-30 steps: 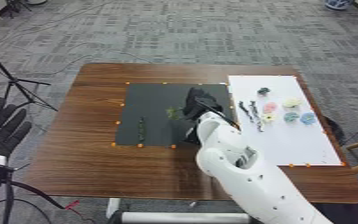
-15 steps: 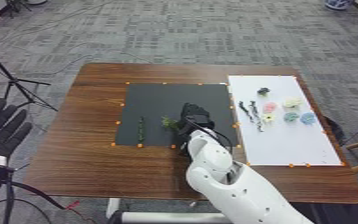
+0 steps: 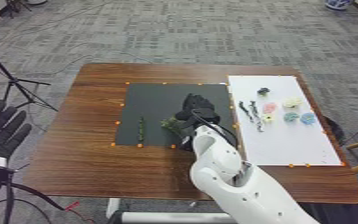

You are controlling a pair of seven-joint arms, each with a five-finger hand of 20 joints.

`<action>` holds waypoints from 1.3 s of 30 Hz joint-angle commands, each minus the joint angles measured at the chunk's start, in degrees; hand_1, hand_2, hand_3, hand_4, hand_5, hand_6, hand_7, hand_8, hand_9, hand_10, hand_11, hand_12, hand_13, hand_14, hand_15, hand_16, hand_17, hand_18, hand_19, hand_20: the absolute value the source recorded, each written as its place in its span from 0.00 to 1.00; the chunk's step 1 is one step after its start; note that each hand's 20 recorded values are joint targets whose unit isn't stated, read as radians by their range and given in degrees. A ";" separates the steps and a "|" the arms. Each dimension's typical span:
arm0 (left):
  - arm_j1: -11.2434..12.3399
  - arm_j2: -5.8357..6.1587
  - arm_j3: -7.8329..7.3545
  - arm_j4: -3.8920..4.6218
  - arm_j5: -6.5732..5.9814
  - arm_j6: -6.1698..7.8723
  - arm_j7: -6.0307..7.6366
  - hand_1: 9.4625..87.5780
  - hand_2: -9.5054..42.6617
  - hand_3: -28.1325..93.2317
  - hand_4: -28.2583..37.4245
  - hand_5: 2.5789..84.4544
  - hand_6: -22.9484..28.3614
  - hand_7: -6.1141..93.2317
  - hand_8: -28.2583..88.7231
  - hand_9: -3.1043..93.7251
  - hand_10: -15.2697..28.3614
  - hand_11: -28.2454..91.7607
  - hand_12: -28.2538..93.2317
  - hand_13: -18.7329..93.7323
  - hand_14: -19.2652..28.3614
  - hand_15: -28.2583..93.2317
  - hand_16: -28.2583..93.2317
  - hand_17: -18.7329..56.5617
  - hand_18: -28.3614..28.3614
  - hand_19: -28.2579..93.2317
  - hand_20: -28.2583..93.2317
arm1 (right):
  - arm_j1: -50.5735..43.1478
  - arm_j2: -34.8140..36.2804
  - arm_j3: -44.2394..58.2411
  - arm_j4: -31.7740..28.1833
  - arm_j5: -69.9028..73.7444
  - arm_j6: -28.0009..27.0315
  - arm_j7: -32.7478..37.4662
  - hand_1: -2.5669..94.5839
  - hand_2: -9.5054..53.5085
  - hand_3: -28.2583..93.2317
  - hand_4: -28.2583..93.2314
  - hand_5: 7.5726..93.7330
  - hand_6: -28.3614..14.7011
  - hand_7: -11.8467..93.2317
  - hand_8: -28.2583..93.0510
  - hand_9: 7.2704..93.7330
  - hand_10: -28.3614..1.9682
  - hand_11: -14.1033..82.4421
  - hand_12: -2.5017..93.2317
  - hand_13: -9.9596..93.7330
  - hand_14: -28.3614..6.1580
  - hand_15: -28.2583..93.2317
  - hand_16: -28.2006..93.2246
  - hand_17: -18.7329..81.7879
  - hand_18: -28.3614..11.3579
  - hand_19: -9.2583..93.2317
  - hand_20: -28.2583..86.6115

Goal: Arrange flowers

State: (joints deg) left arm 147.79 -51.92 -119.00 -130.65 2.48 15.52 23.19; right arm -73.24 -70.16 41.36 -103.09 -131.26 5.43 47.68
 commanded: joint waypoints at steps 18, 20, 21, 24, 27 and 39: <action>0.66 0.31 -0.87 -0.47 -0.91 1.25 -0.31 0.18 0.50 0.77 0.00 0.42 0.60 0.16 0.19 0.37 0.67 0.37 0.35 0.37 0.68 0.43 0.23 0.21 0.69 0.37 0.34 | -9.56 3.04 4.74 -8.88 2.28 -10.36 -2.40 0.33 0.34 0.82 0.10 0.83 0.52 0.30 0.17 0.76 0.16 0.26 0.17 0.87 0.53 0.82 0.51 0.58 0.00 0.95 0.60; 0.93 0.24 -0.96 -0.46 -1.13 1.10 0.03 0.18 0.51 0.77 0.00 0.42 0.60 0.16 0.19 0.37 0.67 0.37 0.35 0.38 0.68 0.43 0.23 0.21 0.69 0.37 0.34 | -9.57 2.97 5.04 -8.86 3.41 -11.47 -2.20 0.32 0.34 0.82 0.10 0.81 0.51 0.30 0.17 0.76 0.15 0.26 0.17 0.87 0.53 0.82 0.51 0.58 0.00 0.95 0.60; 0.97 0.22 -1.01 -0.50 -1.07 1.23 0.01 0.18 0.51 0.77 0.00 0.42 0.60 0.16 0.19 0.37 0.67 0.37 0.35 0.38 0.68 0.43 0.23 0.21 0.69 0.37 0.34 | -9.69 2.87 5.19 -8.78 3.59 -11.76 -2.24 0.32 0.34 0.82 0.10 0.81 0.51 0.30 0.17 0.76 0.15 0.26 0.17 0.87 0.53 0.82 0.51 0.58 0.00 0.95 0.60; 0.89 0.05 -0.88 -0.57 -0.81 1.06 -0.16 0.18 0.51 0.77 0.00 0.42 0.60 0.16 0.19 0.37 0.67 0.37 0.35 0.38 0.69 0.43 0.23 0.21 0.69 0.37 0.34 | -9.61 2.51 5.53 -8.56 4.38 -13.29 -2.10 0.32 0.33 0.82 0.10 0.80 0.50 0.30 0.17 0.75 0.14 0.26 0.17 0.87 0.52 0.82 0.51 0.58 0.00 0.95 0.60; 0.72 0.27 -0.41 -0.49 -1.09 1.18 0.07 0.18 0.51 0.77 0.00 0.43 0.60 0.16 0.19 0.37 0.67 0.37 0.35 0.38 0.69 0.43 0.23 0.21 0.68 0.37 0.34 | -9.45 1.85 5.62 -7.97 5.37 -14.21 -2.30 0.32 0.33 0.81 0.10 0.79 0.49 0.30 0.17 0.75 0.13 0.26 0.17 0.87 0.52 0.82 0.51 0.58 0.00 0.95 0.60; 0.53 -0.01 0.37 -0.55 -0.94 1.08 -0.23 0.18 0.51 0.77 0.00 0.43 0.60 0.16 0.18 0.37 0.67 0.37 0.35 0.38 0.69 0.44 0.22 0.21 0.68 0.37 0.34 | -9.68 0.95 4.51 -6.42 4.88 -9.20 -5.39 0.31 0.35 0.82 0.11 0.77 0.48 0.29 0.17 0.74 0.15 0.26 0.17 0.86 0.52 0.82 0.51 0.58 0.00 0.94 0.61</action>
State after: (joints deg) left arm 148.20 -51.60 -118.82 -130.83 1.69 16.48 23.17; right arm -82.41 -68.03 46.03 -109.61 -126.25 -2.86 43.99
